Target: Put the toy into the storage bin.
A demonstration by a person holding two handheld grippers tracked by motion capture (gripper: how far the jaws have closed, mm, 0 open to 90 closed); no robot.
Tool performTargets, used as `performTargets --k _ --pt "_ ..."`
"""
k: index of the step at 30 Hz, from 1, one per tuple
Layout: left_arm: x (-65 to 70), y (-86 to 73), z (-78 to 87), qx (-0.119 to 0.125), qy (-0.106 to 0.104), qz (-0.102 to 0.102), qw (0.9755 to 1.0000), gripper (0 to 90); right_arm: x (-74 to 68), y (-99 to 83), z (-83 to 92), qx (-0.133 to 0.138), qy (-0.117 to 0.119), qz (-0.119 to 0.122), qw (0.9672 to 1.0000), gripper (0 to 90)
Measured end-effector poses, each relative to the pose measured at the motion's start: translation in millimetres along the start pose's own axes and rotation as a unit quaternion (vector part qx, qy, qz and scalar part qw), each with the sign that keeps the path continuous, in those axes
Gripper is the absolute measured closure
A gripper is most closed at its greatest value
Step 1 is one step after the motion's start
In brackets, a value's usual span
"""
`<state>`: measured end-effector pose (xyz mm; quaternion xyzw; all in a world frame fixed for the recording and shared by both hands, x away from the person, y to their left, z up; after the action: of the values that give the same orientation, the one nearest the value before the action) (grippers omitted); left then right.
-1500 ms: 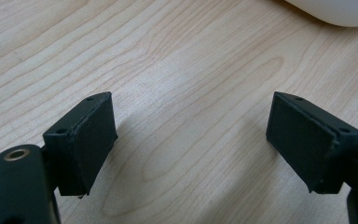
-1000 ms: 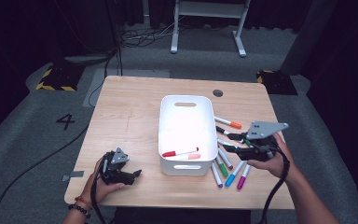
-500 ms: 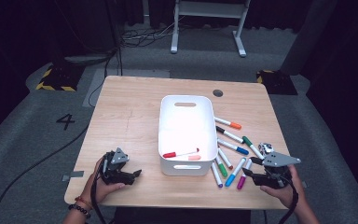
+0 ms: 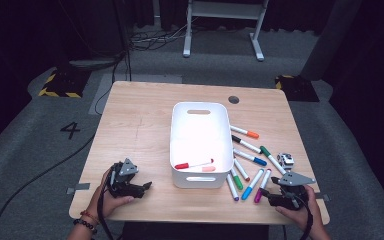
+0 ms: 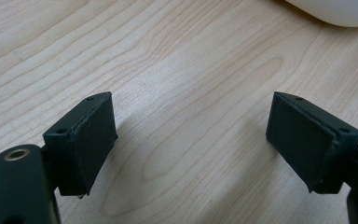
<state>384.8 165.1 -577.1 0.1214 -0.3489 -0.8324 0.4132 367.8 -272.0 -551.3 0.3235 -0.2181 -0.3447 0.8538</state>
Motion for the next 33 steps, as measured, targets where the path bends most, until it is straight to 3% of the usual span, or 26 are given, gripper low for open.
performTargets --k 3,8,14,16,20,24,29,33 --pt "0.0 0.0 0.0 0.0 0.0 0.0 1.0 16.1 1.9 -8.4 1.5 -0.004 -0.002 -0.017 0.9998 37.5" --pt "0.0 0.0 0.0 0.0 0.0 0.0 1.0 16.1 2.3 1.7 7.3 0.029 0.005 -0.04 0.9987 37.0" --pt "0.0 0.0 0.0 0.0 0.0 0.0 1.0 16.1 -2.2 9.6 -7.8 0.028 -0.012 -0.039 0.9988 34.3" --pt "0.0 0.0 0.0 0.0 0.0 0.0 1.0 16.1 -4.1 10.1 -10.9 0.031 -0.003 -0.046 0.9984 34.6" --pt "0.0 0.0 0.0 0.0 0.0 0.0 1.0 16.1 -3.3 9.1 -12.0 0.025 -0.011 -0.041 0.9988 34.5" --pt "0.0 0.0 0.0 0.0 0.0 0.0 1.0 16.0 -4.9 6.1 -9.6 0.025 -0.006 -0.056 0.9981 35.0" --pt "0.0 0.0 -0.1 0.0 0.0 0.0 1.0 16.1 2.6 -8.7 -8.6 0.008 -0.027 -0.045 0.9986 33.9" --pt "0.0 0.0 0.0 0.0 0.0 0.0 1.0 16.1 10.1 -26.3 0.9 -0.003 -0.023 -0.067 0.9975 34.9"
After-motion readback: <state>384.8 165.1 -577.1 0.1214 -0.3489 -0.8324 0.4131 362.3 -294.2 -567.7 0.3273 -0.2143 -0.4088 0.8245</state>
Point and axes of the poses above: each handheld gripper's, and its own axes: z roughly backward along the jaws, y roughly out of its top, x roughly to its right, the point moved 10 cm from there along -z, roughly forward along the jaws, and after that the axes turned 5 degrees about z, right-handed, at the moved point
